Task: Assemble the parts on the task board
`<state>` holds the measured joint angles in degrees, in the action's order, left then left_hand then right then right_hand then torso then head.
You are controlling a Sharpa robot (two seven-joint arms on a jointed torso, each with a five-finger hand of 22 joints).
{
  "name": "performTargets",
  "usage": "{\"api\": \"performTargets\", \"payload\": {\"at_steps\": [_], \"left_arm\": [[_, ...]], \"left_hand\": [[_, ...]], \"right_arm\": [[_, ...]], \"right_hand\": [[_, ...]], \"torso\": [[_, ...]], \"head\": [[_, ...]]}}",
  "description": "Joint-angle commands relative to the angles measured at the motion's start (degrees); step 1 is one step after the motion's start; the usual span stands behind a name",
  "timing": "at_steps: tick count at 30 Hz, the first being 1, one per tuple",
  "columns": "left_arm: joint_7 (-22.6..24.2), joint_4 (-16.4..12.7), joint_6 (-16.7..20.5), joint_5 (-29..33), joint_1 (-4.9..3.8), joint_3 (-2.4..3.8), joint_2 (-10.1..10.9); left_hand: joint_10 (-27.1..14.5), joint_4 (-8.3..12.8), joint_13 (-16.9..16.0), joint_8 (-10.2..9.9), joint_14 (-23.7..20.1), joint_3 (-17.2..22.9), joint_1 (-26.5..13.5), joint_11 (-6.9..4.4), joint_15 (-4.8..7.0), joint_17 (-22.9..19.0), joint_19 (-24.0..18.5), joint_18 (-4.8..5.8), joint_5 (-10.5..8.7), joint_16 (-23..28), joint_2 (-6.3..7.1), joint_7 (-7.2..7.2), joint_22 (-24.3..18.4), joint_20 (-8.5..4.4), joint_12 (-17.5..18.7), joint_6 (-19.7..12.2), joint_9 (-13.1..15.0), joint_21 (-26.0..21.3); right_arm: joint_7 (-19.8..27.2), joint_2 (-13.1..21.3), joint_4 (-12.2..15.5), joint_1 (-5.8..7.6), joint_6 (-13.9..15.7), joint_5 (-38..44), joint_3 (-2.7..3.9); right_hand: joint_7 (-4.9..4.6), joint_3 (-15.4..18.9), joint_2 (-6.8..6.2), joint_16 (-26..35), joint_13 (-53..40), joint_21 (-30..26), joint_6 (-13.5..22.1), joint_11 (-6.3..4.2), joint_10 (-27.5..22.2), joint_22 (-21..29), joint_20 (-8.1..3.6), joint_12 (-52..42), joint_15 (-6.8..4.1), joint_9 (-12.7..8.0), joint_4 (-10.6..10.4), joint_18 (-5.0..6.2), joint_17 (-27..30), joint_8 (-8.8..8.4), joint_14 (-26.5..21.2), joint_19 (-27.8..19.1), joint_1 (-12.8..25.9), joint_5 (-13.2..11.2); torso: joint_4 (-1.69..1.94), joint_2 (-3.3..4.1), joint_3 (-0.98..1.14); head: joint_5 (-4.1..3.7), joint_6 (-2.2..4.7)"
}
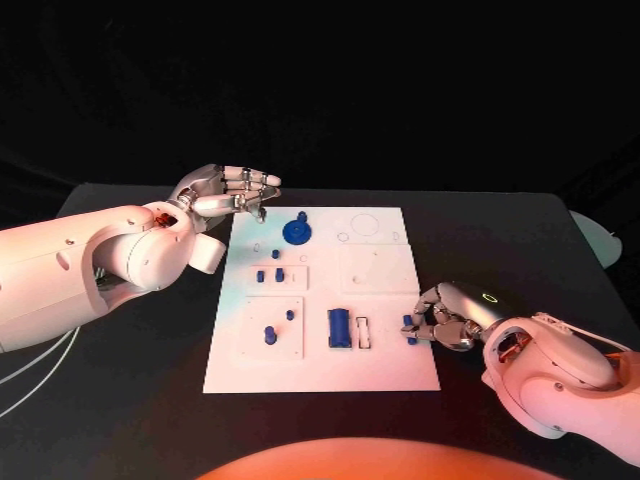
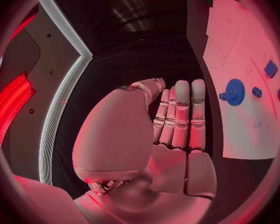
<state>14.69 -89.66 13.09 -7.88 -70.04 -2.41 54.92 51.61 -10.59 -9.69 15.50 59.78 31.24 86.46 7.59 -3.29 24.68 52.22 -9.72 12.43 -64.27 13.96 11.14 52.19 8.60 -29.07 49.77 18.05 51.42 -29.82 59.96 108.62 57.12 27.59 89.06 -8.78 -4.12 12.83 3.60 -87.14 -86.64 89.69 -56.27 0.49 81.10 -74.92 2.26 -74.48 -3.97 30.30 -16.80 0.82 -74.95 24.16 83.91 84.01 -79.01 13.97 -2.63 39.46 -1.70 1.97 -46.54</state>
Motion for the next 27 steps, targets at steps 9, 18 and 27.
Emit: {"api": "performTargets", "payload": {"at_steps": [9,18,27], "left_arm": [[-0.01,-0.25,-1.11,0.25,-0.03,0.03,0.12],[-0.26,-0.29,-1.32,0.25,-0.03,0.03,0.20],[-0.42,-0.30,-1.34,0.25,-0.03,0.03,0.23]], "left_hand": [[-0.40,0.14,0.06,-0.19,-0.05,0.30,-0.50,-0.07,0.13,-0.06,0.20,-0.86,0.08,0.31,-0.25,0.04,-0.08,-0.08,-0.28,-0.12,0.09,-0.18],[-0.37,0.18,0.08,-0.16,-0.04,0.35,-0.62,-0.08,0.14,-0.13,0.23,-0.85,0.06,0.28,-0.28,0.03,-0.09,-0.08,-0.43,-0.05,0.13,-0.21],[-0.38,0.18,0.09,-0.16,-0.05,0.37,-0.64,-0.08,0.14,-0.15,0.24,-0.85,0.07,0.28,-0.31,0.04,-0.09,-0.08,-0.45,-0.05,0.13,-0.22]], "right_arm": [[-1.99,-1.01,-0.69,-0.85,-6.61,3.84,-0.06],[-3.32,-1.33,-0.51,-1.04,-7.18,5.50,-0.07],[-3.86,-1.39,0.32,-1.06,-4.35,5.67,-0.06]], "right_hand": [[0.24,-0.06,-0.12,-0.05,9.01,0.31,-0.79,-0.85,0.59,-15.08,0.18,0.37,0.04,-0.20,0.54,-0.82,-8.63,-0.46,4.81,5.99,-3.45,-0.63],[0.72,-2.15,0.79,-0.20,8.88,0.31,-1.40,-1.30,0.67,-15.08,-0.20,0.39,-0.36,-0.34,0.50,-0.82,-8.98,-0.50,4.87,5.99,-8.54,-4.28],[0.93,-9.04,1.55,-0.31,8.88,0.31,-0.89,-1.61,0.62,-15.08,-0.59,0.69,-0.66,-0.43,0.53,-0.82,-9.27,-0.82,4.92,5.99,-14.73,-3.41]], "torso": [[-0.11,-0.03,0.01],[-0.13,-0.03,0.06],[-0.16,-0.05,0.04]], "head": [[0.21,-0.20],[0.22,-0.05],[0.24,-0.02]]}}
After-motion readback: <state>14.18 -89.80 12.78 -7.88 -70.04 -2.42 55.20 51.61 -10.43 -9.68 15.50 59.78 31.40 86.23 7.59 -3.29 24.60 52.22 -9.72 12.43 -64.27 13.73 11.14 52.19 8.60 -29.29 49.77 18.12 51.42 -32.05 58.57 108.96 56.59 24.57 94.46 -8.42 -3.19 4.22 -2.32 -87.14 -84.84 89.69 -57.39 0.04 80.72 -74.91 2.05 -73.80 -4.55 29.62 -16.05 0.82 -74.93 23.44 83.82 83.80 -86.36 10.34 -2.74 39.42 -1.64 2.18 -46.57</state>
